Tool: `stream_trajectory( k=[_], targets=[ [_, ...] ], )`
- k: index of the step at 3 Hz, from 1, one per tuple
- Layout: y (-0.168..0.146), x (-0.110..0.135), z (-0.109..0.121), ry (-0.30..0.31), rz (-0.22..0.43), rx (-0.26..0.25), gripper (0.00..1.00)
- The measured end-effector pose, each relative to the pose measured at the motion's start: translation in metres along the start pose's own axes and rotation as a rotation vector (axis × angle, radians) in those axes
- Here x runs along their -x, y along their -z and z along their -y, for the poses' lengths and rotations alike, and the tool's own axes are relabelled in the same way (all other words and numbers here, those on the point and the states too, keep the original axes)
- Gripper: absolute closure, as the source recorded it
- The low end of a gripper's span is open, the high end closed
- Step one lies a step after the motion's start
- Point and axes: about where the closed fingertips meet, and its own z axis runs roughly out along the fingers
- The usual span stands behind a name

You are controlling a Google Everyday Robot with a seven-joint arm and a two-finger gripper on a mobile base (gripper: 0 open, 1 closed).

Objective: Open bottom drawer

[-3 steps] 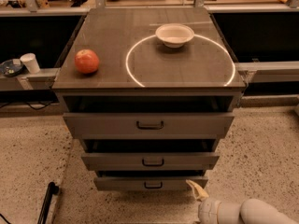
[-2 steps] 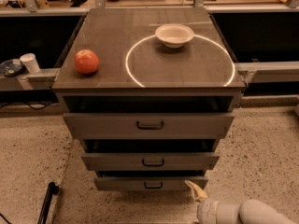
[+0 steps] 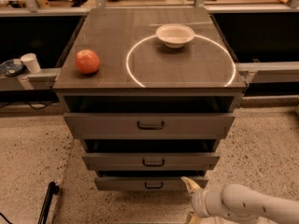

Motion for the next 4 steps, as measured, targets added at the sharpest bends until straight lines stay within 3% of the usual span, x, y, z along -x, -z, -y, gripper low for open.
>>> stream_trajectory(
  k=[2,4],
  targets=[
    [-0.075,-0.079,0.015,-0.066,0.000,0.032,0.00],
    [-0.113,-0.126,0.026,-0.039,0.066,0.046,0.00]
  ],
)
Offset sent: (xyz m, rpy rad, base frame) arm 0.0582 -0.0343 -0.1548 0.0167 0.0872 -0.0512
